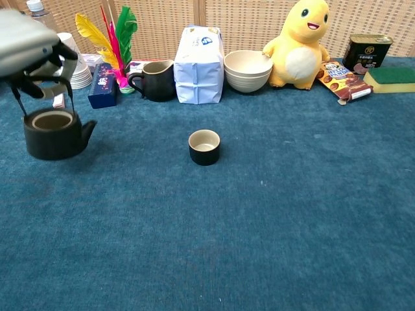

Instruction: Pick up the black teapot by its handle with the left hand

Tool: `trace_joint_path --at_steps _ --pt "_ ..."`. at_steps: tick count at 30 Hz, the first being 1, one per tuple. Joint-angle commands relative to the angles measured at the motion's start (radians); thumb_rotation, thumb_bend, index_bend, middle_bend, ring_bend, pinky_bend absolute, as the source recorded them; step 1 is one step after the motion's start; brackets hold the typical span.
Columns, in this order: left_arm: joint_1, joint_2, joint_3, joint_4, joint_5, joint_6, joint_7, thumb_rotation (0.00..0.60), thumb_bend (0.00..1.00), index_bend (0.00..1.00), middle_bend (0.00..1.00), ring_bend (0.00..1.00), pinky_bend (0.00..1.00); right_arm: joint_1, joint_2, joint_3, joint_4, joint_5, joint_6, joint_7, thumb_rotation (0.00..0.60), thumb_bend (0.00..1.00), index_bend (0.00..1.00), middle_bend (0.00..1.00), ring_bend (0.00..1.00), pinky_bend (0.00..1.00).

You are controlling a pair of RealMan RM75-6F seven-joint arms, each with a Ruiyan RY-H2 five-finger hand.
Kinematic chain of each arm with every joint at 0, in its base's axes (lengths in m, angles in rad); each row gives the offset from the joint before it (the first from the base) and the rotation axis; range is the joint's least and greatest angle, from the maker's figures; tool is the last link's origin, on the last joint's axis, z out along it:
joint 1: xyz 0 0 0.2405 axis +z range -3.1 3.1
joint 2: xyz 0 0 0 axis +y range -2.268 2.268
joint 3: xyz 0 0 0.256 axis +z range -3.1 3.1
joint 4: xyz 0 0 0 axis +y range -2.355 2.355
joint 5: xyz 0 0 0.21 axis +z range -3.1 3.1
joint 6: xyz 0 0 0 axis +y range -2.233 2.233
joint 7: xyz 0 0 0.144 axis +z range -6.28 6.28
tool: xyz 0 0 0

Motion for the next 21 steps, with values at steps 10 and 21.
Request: trace_joint_path --at_steps 10,21 --pt "-0.085 0.059 -0.05 -0.163 0.032 -0.034 0.194 0.6 0.48 0.75 0.83 0.67 0.84 -0.002 0.011 0.003 -0.002 0.002 0.003 0.027 0.6 0.0 0.0 0.0 0.0 0.0" --pt "-0.173 -0.011 -0.049 -0.137 0.045 -0.119 0.321 0.6 0.48 0.75 0.82 0.66 0.84 -0.004 0.027 0.008 0.002 0.008 0.002 0.069 0.6 0.0 0.0 0.0 0.0 0.0"
